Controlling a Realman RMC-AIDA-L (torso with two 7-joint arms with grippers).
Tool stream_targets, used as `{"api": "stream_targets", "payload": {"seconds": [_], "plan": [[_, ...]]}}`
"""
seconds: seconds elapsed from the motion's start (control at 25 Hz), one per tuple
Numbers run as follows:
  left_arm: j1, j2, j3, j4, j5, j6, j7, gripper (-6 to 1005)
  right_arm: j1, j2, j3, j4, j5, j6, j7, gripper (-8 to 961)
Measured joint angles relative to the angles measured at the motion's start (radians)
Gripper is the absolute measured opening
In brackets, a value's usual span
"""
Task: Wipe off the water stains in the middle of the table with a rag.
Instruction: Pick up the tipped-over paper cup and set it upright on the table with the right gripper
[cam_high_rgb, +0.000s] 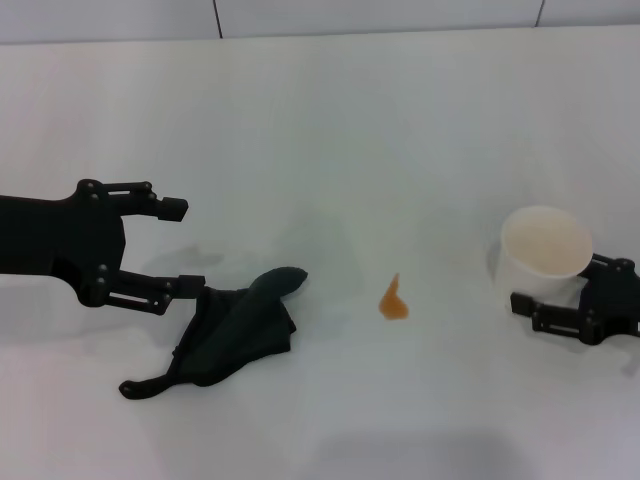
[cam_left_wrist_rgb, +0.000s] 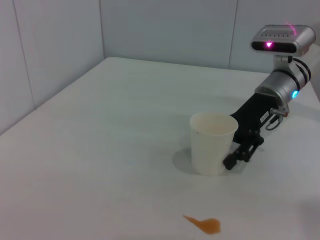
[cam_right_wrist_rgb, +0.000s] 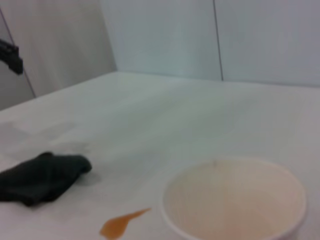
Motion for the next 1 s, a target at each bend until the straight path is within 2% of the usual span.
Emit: {"api": "stream_targets", "payload": {"seconds": [0.24,0.52,1.0], "plan": [[0.0,0.001,0.0,0.0,0.0,0.0,0.0,891,-0.002,0.0,0.002,-0.035,-0.056,-0.002,0.048,844],[-0.001,0.001,0.0,0.0,0.0,0.0,0.0,891,-0.056,0.003,0.001,-0.121,-0.064,-0.012,0.076,845],[0.0,0.0,0.0,0.002,-0.004,0.0,0.0,891,-0.102,0.002,0.014,-0.179,-0.064,-0.016,0.093,844]]}}
